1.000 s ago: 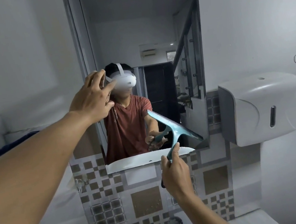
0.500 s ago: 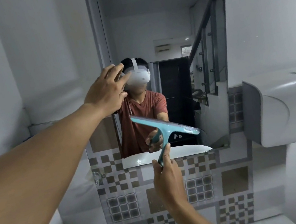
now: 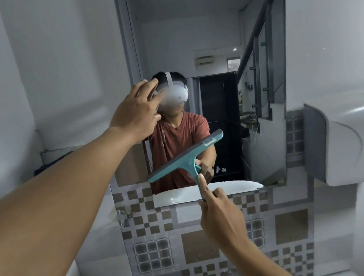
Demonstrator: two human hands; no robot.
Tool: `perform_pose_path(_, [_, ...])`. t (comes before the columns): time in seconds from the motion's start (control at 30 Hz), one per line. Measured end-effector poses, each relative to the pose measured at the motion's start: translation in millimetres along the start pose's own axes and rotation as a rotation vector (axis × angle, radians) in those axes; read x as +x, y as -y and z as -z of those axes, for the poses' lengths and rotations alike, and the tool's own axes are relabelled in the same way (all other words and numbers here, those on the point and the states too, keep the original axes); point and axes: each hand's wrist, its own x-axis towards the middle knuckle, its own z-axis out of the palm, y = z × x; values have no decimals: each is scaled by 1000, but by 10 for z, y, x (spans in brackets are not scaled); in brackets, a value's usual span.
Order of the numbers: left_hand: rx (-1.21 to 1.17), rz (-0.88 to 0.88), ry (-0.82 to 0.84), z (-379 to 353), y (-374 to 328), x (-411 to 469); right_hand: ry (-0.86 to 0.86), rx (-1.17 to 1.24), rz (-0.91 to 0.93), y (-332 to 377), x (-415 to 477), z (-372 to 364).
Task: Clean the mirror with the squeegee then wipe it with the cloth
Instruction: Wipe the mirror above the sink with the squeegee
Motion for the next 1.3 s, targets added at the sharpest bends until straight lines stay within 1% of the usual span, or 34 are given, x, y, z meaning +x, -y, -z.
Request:
perform_pose_path(0.2, [-12, 8, -19, -23, -28, -13, -113, -275, 202, -459, 173, 387])
perform_pose_path(0.37, [16, 38, -21, -51, -95, -56, -120, -388, 241, -767, 281, 613])
perform_pose_path(0.5, [16, 59, -4, -106, -153, -154, -143, -432, 246, -904, 354, 789])
perform_pose_path(0.6, [4, 65, 2, -102, -185, -172, -153, -444, 200, -998, 361, 867])
perform_pose_path(0.77, [25, 53, 6, -26, -177, -147, -156, -390, 53, -1174, 286, 890])
perform_pose_path(0.93, [47, 44, 0, 5, -185, -121, -146, -312, -22, -1191, 191, 825])
perform_pose_path(1.1, [40, 23, -22, -20, -166, -86, -173, -188, -175, -1166, 166, 897])
perform_pose_path(1.23, [24, 29, -21, -25, -165, -76, -138, -223, -211, -1171, 168, 972])
perform_pose_path(1.3, [18, 30, -17, -17, -179, -74, -123, -199, -250, -1170, 148, 960])
